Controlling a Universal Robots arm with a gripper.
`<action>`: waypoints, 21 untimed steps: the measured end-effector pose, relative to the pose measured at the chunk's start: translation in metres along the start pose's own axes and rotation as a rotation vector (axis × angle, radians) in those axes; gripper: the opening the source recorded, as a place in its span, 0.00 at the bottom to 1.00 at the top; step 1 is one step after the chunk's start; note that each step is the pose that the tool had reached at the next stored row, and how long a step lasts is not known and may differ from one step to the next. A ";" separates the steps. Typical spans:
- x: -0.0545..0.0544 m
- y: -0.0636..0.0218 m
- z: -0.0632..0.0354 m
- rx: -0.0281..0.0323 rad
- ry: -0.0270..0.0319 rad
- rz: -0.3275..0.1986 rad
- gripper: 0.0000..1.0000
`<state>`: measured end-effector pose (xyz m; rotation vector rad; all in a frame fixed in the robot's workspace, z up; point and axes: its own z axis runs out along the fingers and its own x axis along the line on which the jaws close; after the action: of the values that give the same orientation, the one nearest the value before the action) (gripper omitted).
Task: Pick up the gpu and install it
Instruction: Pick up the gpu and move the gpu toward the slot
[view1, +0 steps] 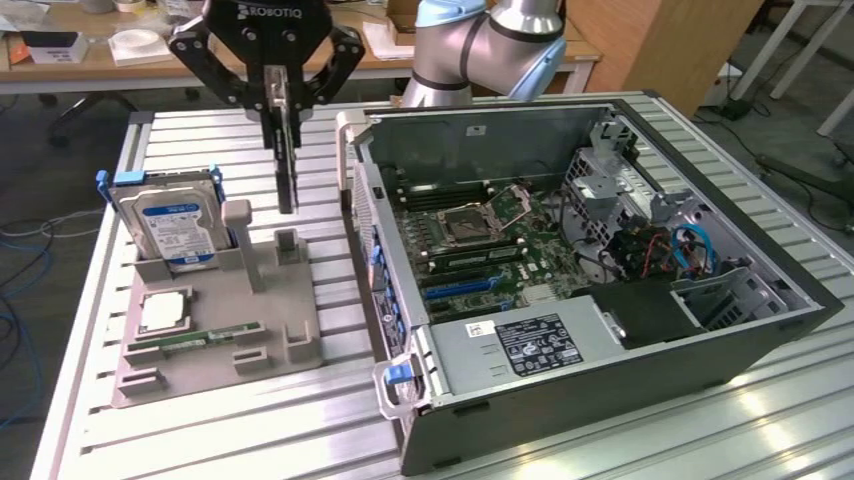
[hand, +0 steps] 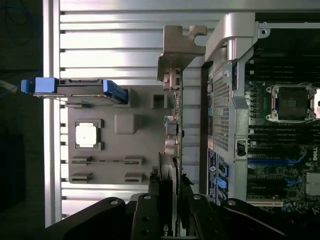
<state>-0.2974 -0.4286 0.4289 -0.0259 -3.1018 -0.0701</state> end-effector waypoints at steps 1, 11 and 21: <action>-0.001 0.0000 0.0000 0.0043 -0.0001 0.000 0.26; -0.009 0.0004 -0.0004 0.0439 -0.0007 0.001 0.26; -0.009 0.0010 -0.0003 0.0763 -0.0074 0.002 0.26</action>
<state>-0.2882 -0.4278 0.4289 -0.0263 -3.1089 0.0485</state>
